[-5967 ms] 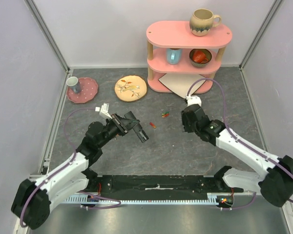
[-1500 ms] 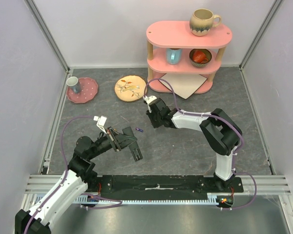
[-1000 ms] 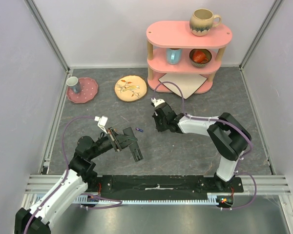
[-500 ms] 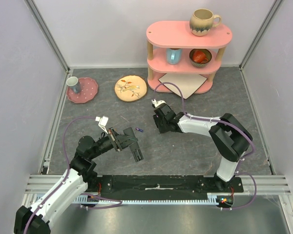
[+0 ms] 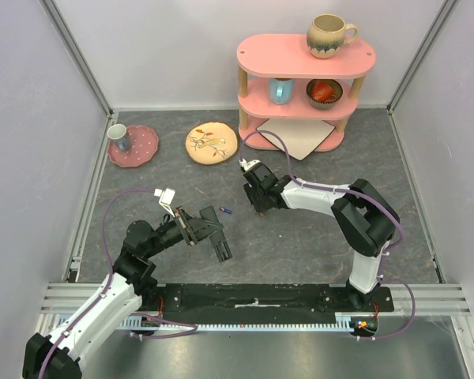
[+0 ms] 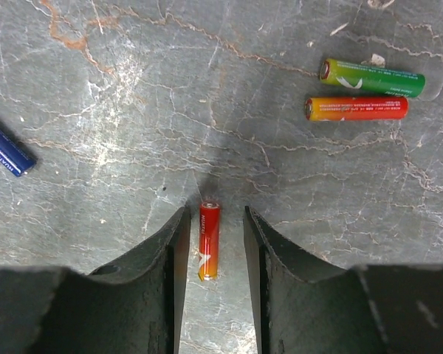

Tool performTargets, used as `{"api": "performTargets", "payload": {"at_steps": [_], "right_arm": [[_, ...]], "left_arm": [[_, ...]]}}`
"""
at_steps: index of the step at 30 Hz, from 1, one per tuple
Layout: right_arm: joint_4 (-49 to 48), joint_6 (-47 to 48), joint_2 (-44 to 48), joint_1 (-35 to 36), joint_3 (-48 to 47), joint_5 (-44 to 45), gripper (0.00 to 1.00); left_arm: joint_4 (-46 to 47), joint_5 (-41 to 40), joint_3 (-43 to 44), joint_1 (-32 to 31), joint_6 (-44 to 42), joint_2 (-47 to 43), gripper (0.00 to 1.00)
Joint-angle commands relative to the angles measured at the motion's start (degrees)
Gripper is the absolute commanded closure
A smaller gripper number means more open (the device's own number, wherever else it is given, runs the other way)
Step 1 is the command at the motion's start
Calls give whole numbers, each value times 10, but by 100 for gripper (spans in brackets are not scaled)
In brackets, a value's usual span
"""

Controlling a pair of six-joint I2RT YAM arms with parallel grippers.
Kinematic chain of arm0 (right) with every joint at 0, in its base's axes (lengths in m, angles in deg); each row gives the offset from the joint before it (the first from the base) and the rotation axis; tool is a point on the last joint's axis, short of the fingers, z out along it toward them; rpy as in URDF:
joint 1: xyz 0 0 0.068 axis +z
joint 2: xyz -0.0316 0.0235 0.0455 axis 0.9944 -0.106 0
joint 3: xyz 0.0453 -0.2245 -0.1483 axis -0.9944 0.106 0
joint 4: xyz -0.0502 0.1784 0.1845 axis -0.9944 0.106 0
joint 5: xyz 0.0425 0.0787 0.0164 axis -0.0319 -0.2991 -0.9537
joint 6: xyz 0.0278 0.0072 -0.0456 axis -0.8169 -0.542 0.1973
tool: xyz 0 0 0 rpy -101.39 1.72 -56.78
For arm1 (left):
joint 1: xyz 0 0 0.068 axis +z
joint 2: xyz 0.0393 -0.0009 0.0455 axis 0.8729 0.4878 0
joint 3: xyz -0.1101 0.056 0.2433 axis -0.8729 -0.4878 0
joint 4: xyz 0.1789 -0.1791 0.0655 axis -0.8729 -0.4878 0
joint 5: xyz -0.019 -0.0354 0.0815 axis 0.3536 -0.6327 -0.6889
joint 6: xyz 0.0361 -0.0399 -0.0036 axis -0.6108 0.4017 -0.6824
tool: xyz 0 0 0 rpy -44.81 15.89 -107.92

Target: Load the batteries into the remote control

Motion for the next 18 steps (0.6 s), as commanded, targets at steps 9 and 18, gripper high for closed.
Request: {"api": "performTargets", "payload": {"at_steps": [9, 18], "right_arm": [[15, 19, -15, -2, -3, -11, 74], [17, 16, 8, -3, 18, -17, 96]], "left_arm": [[28, 10, -2, 4, 8, 1, 98], [46, 5, -1, 4, 10, 24, 98]]}}
